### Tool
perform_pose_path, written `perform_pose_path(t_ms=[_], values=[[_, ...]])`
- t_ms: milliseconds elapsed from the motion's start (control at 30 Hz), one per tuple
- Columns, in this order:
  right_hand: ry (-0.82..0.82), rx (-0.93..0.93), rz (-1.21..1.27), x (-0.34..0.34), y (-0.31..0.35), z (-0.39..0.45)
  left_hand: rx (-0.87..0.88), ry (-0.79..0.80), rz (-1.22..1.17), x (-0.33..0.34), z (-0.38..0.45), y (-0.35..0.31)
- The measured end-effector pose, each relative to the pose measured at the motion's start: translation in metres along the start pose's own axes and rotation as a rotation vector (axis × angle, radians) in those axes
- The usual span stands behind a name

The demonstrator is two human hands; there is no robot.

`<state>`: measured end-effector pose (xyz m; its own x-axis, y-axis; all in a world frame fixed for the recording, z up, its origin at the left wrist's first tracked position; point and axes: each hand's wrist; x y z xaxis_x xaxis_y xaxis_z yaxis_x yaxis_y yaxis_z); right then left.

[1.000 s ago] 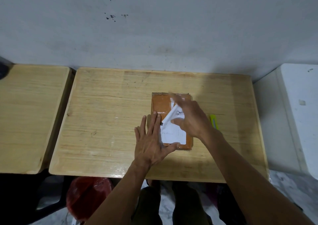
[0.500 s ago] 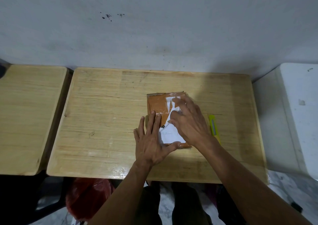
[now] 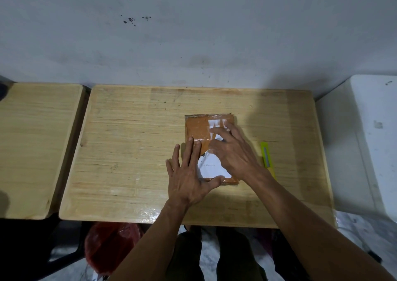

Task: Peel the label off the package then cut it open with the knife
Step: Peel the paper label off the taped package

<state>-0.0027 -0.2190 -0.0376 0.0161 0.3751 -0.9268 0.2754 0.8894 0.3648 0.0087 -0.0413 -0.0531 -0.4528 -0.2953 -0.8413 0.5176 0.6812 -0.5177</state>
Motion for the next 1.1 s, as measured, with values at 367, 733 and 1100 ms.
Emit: perform_pose_path(t_ms=[367,733,1100], values=[[0.199,0.153,0.585,-0.025,-0.017,-0.001,0.031,0.012,0.02,-0.002,0.002,0.007],[0.182,0.273,0.778,-0.022,-0.021,-0.01,0.065,0.033,0.054,-0.01,0.002,0.01],[-0.04,0.15,0.51,-0.021,-0.014,-0.021,0.049,0.097,0.072,-0.01,0.001,0.013]])
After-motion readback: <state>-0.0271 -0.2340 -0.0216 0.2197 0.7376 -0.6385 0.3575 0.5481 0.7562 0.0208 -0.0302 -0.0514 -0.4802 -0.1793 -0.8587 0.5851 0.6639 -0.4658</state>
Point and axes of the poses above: each hand's wrist, its own z-axis towards the middle knuckle, its own x-axis out of the palm, y = z × x, and after that the axes turned 15 degrees about x, right-handed
